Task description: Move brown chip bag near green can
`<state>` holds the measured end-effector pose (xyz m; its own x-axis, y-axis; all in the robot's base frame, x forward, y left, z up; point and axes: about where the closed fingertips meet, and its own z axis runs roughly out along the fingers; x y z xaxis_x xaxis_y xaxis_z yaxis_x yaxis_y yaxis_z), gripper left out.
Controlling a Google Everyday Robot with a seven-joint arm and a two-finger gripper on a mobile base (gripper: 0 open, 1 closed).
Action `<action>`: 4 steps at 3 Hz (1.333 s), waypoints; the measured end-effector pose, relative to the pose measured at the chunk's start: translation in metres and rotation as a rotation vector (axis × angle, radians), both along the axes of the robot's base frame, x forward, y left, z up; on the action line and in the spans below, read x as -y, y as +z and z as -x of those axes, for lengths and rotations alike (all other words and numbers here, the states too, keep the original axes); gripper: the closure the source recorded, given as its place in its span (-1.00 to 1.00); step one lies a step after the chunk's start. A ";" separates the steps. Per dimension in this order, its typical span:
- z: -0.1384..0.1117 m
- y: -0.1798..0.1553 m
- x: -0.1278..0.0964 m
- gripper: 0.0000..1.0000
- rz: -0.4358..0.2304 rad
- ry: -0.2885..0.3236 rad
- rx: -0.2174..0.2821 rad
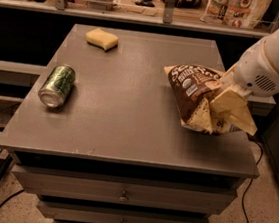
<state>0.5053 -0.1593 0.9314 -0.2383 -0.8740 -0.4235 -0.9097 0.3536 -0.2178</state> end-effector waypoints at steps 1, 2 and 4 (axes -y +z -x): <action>-0.001 0.050 -0.029 1.00 -0.110 0.096 0.094; -0.001 0.044 -0.028 1.00 -0.099 0.087 0.083; 0.013 0.058 -0.112 1.00 -0.189 0.224 0.135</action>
Offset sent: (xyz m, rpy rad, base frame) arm 0.0017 0.0202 0.0364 0.0771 -0.0721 0.0684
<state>0.4921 -0.0473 0.9892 0.0208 -0.8010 -0.5982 -0.9368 0.1935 -0.2916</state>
